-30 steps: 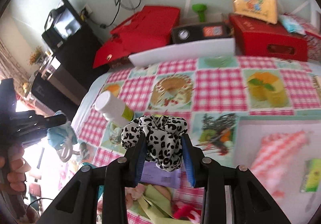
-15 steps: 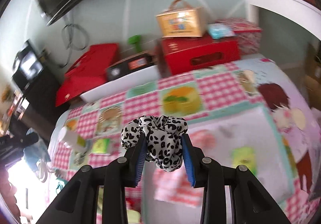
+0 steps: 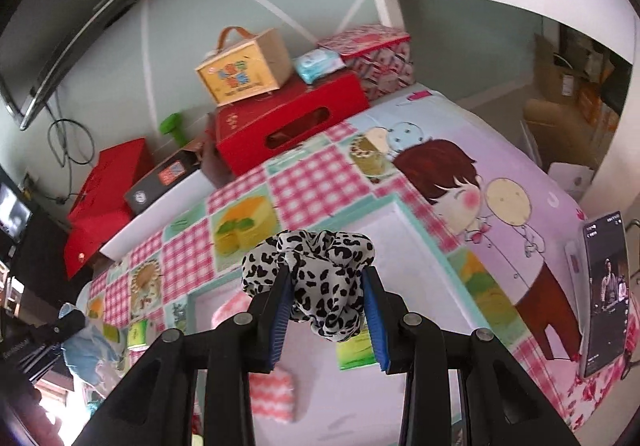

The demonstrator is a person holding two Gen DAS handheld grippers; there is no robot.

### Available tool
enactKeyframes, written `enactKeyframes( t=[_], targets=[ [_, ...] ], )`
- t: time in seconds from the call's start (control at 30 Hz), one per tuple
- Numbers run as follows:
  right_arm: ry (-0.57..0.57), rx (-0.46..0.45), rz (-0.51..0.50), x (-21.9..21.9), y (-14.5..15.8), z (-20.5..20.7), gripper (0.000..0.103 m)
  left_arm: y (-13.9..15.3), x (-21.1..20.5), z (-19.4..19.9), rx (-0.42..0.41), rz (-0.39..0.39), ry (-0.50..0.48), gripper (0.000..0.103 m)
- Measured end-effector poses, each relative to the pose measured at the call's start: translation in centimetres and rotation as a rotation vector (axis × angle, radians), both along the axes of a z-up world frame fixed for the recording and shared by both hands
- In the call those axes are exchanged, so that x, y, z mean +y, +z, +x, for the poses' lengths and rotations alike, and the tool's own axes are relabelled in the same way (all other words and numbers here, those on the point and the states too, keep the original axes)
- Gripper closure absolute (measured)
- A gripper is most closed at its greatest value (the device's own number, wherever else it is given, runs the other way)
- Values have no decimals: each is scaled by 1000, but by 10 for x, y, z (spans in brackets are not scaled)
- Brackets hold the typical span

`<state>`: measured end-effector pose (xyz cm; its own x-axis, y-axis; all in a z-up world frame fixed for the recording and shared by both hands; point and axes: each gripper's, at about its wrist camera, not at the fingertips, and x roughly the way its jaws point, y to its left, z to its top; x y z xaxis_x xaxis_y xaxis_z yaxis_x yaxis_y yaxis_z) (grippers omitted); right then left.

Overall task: Organize soft objects
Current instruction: 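Lift the blue mask with the left tool while the right tool carries the scrunchie toward the tray, then lower the blue mask into the tray with the left tool while the right tool releases the scrunchie there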

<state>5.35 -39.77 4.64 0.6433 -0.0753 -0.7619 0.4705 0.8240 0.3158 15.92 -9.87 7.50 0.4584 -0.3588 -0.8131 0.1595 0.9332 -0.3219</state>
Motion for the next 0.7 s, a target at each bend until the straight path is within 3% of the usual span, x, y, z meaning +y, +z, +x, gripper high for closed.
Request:
enactKeyframes(
  t=[0.33, 0.7],
  targets=[
    [-43, 54, 3, -20, -23, 11, 66, -45, -41, 17, 28, 62, -25, 84],
    [-30, 138, -76, -16, -45, 32, 64, -56, -32, 33, 4, 102, 17, 84]
  ],
)
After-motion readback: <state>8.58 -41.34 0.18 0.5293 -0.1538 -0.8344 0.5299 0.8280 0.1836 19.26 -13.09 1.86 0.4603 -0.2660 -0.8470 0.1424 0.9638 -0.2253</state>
